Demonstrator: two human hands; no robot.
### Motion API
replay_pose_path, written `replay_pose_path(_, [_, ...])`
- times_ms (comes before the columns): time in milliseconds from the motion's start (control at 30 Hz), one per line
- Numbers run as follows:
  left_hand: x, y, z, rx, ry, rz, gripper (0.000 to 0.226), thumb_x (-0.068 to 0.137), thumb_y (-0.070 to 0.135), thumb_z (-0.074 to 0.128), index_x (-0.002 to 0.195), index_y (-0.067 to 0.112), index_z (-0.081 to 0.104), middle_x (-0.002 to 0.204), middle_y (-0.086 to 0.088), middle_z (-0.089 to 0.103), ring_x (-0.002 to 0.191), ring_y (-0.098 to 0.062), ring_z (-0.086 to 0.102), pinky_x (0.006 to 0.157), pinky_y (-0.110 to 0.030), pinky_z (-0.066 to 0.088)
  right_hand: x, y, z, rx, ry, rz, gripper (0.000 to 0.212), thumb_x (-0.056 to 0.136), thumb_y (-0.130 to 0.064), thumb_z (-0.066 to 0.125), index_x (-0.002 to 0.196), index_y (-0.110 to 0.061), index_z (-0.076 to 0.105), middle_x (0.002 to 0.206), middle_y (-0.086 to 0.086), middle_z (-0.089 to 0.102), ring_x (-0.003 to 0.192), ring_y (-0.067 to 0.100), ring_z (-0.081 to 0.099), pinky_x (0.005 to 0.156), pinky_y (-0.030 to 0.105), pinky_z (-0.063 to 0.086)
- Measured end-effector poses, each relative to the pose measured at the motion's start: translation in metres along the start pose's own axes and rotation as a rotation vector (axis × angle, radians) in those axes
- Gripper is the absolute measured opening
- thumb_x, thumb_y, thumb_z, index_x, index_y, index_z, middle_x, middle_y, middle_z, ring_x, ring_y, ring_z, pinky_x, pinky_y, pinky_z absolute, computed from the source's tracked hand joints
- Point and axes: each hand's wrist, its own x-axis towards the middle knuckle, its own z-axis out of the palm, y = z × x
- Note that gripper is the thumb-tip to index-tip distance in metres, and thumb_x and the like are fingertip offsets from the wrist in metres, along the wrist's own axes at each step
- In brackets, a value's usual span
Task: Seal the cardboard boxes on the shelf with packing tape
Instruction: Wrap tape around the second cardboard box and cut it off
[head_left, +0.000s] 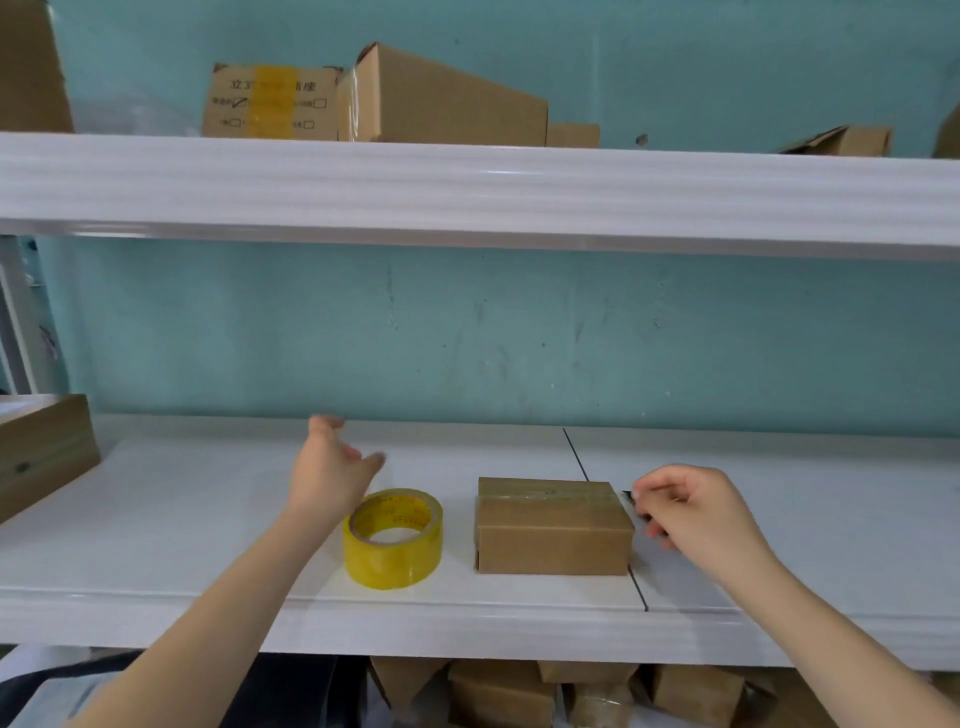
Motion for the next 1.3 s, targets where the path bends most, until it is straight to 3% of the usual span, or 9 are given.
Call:
replay_pose_path(167, [-0.069, 0.044, 0.031, -0.089, -0.273, 0.138, 0.032, 0.086, 0.025, 0.063, 0.112, 0.01, 0.055, 0.091, -0.003, 0.061, 0.084, -0.025, 0.063, 0.075, -0.033, 0.049, 0.01, 0.005, 0.008, -0.107, 0.014, 0.145, 0.021, 0.083, -0.024, 0.063, 0.071, -0.007, 0.064, 0.074, 0.002, 0.066, 0.075, 0.024, 0.062, 0.08, 0.048, 0.055])
replay_pose_path(333, [-0.09, 0.054, 0.067, 0.164, -0.459, 0.137, 0.025, 0.094, 0.032, 0.048, 0.085, 0.009, 0.052, 0.09, -0.011, 0.062, 0.085, -0.029, 0.059, 0.064, -0.026, 0.036, 0.009, -0.009, 0.026, 0.159, -0.116, 0.434, 0.043, 0.086, -0.035, 0.062, 0.092, 0.007, 0.061, 0.084, 0.016, 0.068, 0.07, 0.028, 0.068, 0.053, 0.031, 0.057])
replay_pose_path(500, [-0.074, 0.052, 0.075, -0.112, -0.351, -0.005, 0.029, 0.088, 0.023, 0.063, 0.105, -0.001, 0.06, 0.103, -0.018, 0.065, 0.1, -0.033, 0.061, 0.079, -0.032, 0.045, 0.004, -0.012, 0.02, 0.109, -0.351, 0.472, 0.078, 0.07, -0.042, 0.076, 0.134, -0.019, 0.038, 0.108, 0.006, 0.058, 0.077, 0.022, 0.067, 0.048, 0.025, 0.053])
replay_pose_path(633, [-0.063, 0.066, 0.061, -0.302, -0.245, 0.071, 0.037, 0.073, 0.029, 0.079, 0.095, 0.002, 0.07, 0.088, -0.01, 0.071, 0.082, -0.021, 0.066, 0.075, -0.03, 0.049, 0.001, -0.006, 0.011, -0.213, -0.566, 0.093, 0.118, 0.036, -0.059, 0.086, 0.138, -0.047, 0.026, 0.12, -0.006, 0.049, 0.099, 0.013, 0.061, 0.086, 0.034, 0.054])
replay_pose_path(833, [-0.057, 0.105, 0.036, -0.658, -0.35, 0.305, 0.009, 0.082, 0.021, 0.07, 0.091, 0.019, 0.072, 0.083, 0.015, 0.072, 0.079, 0.007, 0.063, 0.072, -0.009, 0.045, -0.001, -0.008, 0.022, 0.504, -0.391, 0.126, 0.066, 0.064, -0.026, 0.081, 0.124, -0.02, 0.054, 0.104, 0.016, 0.066, 0.079, 0.023, 0.07, 0.056, 0.031, 0.056])
replay_pose_path(1000, [-0.064, 0.094, 0.031, -0.685, -0.449, 0.061, 0.083, 0.071, 0.038, 0.078, 0.141, 0.018, 0.038, 0.139, 0.003, 0.047, 0.126, -0.011, 0.045, 0.104, -0.035, 0.039, -0.007, -0.02, 0.018, 1.128, -0.746, 0.293, 0.048, 0.079, -0.047, 0.061, 0.112, -0.013, 0.068, 0.1, 0.019, 0.069, 0.063, 0.025, 0.065, 0.055, 0.035, 0.057])
replay_pose_path(1100, [-0.078, 0.08, 0.037, -0.936, -0.794, -0.087, 0.058, 0.076, 0.038, 0.072, 0.123, 0.007, 0.058, 0.114, -0.015, 0.068, 0.096, -0.026, 0.068, 0.075, -0.04, 0.058, -0.009, -0.022, 0.02, 0.984, -0.916, 0.285, 0.063, 0.086, -0.06, 0.037, 0.124, -0.015, 0.06, 0.116, 0.026, 0.062, 0.076, 0.032, 0.066, 0.065, 0.04, 0.056])
replay_pose_path(1200, [-0.081, 0.072, 0.039, -0.861, -0.72, -0.141, 0.036, 0.086, 0.039, 0.06, 0.106, 0.01, 0.068, 0.095, -0.011, 0.075, 0.072, -0.02, 0.071, 0.047, -0.027, 0.052, -0.01, -0.022, 0.028, 0.781, -0.656, 0.293, 0.057, 0.078, -0.055, 0.047, 0.118, -0.019, 0.064, 0.115, 0.02, 0.065, 0.091, 0.032, 0.064, 0.074, 0.045, 0.054])
replay_pose_path(1300, [-0.078, 0.066, 0.048, -0.661, -0.624, -0.229, 0.033, 0.089, 0.039, 0.059, 0.093, 0.01, 0.072, 0.081, -0.007, 0.075, 0.059, -0.019, 0.068, 0.052, -0.031, 0.055, -0.009, -0.024, 0.034, 0.685, -0.524, 0.199, 0.034, 0.085, -0.04, 0.058, 0.114, -0.025, 0.065, 0.106, 0.007, 0.072, 0.09, 0.02, 0.066, 0.075, 0.037, 0.055])
